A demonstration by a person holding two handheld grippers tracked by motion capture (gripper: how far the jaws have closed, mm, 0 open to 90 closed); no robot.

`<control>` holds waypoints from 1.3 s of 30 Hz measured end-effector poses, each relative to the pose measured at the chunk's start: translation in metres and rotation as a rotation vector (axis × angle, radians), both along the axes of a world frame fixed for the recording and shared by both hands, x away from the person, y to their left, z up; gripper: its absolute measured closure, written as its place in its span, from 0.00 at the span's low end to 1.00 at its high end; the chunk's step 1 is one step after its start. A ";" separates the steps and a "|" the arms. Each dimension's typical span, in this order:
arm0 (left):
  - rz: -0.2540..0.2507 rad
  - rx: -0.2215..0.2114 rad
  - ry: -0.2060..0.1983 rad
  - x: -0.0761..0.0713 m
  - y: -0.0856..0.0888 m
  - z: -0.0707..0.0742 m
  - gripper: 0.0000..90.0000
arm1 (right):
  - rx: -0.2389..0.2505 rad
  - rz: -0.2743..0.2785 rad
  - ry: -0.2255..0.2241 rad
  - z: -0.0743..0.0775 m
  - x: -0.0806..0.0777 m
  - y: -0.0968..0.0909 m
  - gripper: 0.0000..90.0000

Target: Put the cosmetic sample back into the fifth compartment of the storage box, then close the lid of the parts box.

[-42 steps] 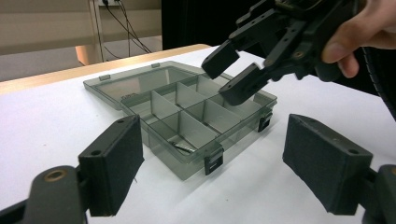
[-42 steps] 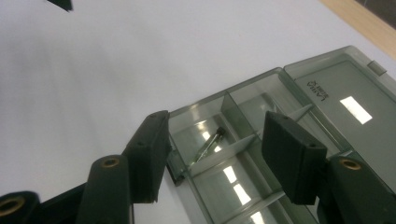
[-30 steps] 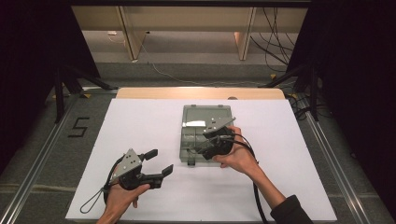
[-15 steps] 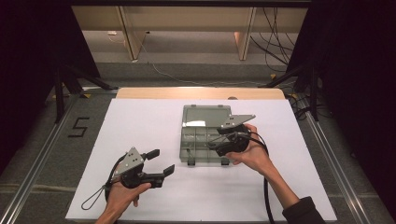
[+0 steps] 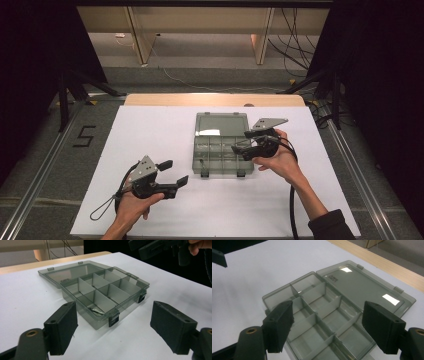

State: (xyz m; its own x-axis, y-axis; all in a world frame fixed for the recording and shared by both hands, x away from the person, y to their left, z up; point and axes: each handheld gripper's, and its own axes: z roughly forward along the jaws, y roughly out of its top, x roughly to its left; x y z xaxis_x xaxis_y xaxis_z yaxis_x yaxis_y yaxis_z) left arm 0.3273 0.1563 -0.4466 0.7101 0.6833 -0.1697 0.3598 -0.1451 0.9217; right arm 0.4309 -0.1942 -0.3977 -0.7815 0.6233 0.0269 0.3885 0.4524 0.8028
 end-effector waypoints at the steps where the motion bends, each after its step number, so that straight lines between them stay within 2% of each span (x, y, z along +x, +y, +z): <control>1: -0.005 -0.005 0.004 0.002 -0.001 -0.001 0.23 | 0.000 -0.004 0.006 0.000 0.001 -0.003 0.28; 5: 0.002 0.013 0.013 0.007 -0.002 0.002 0.23 | 0.028 -0.032 0.022 -0.001 0.006 -0.013 0.28; 6: -0.008 0.015 0.003 0.009 -0.002 0.002 0.24 | 0.029 -0.041 0.021 -0.001 0.007 -0.015 0.28; 7: 0.007 0.012 0.021 0.008 -0.003 0.002 0.25 | 0.047 -0.042 0.025 -0.002 0.008 -0.017 0.27; 11: 0.006 0.029 0.022 0.014 -0.008 0.000 0.25 | 0.030 -0.067 0.038 -0.004 0.012 -0.025 0.25; 18: 0.001 0.057 0.032 0.027 -0.014 -0.001 0.25 | 0.056 -0.093 0.050 -0.008 0.017 -0.034 0.23; 21: 0.000 0.067 0.052 0.033 -0.017 -0.002 0.26 | 0.049 -0.109 0.047 -0.009 0.018 -0.037 0.23; 22: -0.005 0.077 0.047 0.035 -0.018 -0.002 0.26 | 0.050 -0.107 0.052 -0.009 0.018 -0.037 0.22; 25: -0.013 0.077 0.061 0.041 -0.022 -0.003 0.26 | 0.049 -0.115 0.044 -0.010 0.019 -0.038 0.22; 28: -0.022 0.101 0.074 0.049 -0.023 -0.002 0.28 | 0.051 -0.116 0.056 -0.010 0.020 -0.040 0.21; 29: -0.019 0.093 0.083 0.051 -0.025 -0.002 0.28 | 0.054 -0.116 0.060 -0.010 0.020 -0.040 0.21; 30: -0.026 0.105 0.097 0.053 -0.024 -0.002 0.28 | 0.051 -0.119 0.060 -0.010 0.021 -0.040 0.21; 31: -0.025 0.103 0.103 0.055 -0.025 -0.002 0.28 | 0.051 -0.118 0.046 -0.011 0.022 -0.040 0.21; 32: -0.020 0.103 0.114 0.057 -0.026 -0.002 0.28 | 0.048 -0.125 0.053 -0.011 0.021 -0.040 0.21; 33: -0.028 0.112 0.113 0.060 -0.025 -0.002 0.28 | 0.045 -0.115 0.045 -0.012 0.022 -0.040 0.21; 34: -0.024 0.120 0.125 0.061 -0.025 -0.001 0.29 | 0.050 -0.117 0.063 -0.012 0.022 -0.039 0.21; 36: -0.026 0.127 0.124 0.066 -0.026 -0.002 0.29 | 0.048 -0.124 0.065 -0.013 0.023 -0.039 0.21; 38: -0.017 0.136 0.148 0.070 -0.028 -0.004 0.30 | 0.046 -0.116 0.053 -0.014 0.024 -0.039 0.21; 39: -0.025 0.148 0.153 0.071 -0.028 -0.004 0.32 | 0.042 -0.123 0.062 -0.014 0.024 -0.039 0.21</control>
State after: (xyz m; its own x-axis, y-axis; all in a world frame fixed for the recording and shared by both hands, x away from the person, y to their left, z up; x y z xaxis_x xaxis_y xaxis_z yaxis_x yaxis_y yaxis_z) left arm 0.3987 0.1283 -0.4505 0.7011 0.6910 -0.1760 0.4882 -0.2852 0.8248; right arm 0.4547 -0.2336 -0.4113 -0.6955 0.7115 0.1003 0.4880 0.3652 0.7927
